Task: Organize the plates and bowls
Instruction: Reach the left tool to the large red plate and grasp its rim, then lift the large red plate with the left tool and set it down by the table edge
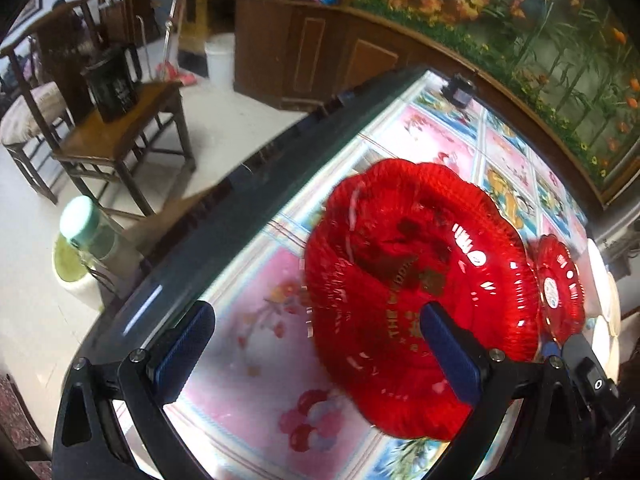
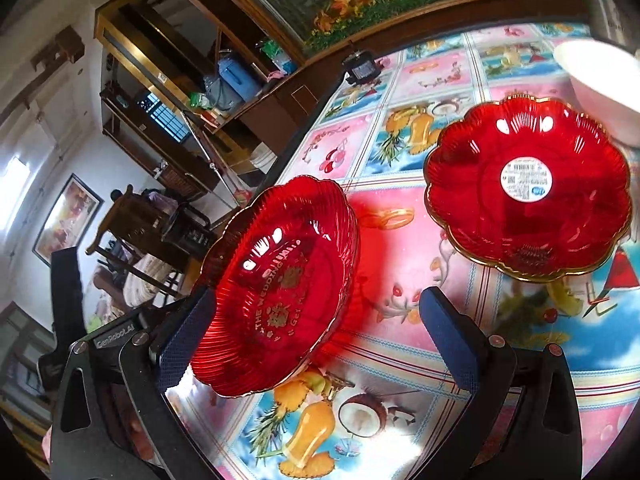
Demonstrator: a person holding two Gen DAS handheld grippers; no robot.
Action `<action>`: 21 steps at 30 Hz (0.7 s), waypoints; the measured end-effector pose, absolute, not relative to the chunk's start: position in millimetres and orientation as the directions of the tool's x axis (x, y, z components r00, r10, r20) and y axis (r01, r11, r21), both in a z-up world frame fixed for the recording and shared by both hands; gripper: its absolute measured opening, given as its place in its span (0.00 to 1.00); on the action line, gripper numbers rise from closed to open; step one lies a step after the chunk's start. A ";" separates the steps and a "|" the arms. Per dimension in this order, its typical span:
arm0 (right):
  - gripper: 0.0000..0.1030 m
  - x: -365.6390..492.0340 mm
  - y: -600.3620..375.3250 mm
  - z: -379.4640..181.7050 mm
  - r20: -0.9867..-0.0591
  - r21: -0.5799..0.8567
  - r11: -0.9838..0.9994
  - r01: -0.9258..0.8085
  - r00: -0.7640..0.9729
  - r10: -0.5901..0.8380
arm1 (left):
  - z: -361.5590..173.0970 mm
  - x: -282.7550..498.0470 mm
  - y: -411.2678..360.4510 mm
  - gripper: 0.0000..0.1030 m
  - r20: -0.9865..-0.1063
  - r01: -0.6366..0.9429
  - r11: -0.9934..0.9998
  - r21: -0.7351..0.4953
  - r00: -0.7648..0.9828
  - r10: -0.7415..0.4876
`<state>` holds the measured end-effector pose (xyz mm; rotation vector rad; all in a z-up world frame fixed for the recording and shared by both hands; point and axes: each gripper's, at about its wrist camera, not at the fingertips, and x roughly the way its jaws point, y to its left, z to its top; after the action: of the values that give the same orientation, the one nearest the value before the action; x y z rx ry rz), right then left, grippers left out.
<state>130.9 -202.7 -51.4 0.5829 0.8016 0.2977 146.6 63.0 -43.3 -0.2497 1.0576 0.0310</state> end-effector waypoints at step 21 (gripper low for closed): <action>0.28 155.2 -189.1 -96.4 -0.621 0.688 0.725 0.019 0.533 0.575 | -63.5 155.3 58.0 0.20 -0.899 -0.118 0.971 -0.207 0.413 -0.142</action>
<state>155.2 -189.1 -96.4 0.7022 0.9655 0.3658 155.2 58.0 -63.5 -0.2540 1.1482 -0.0155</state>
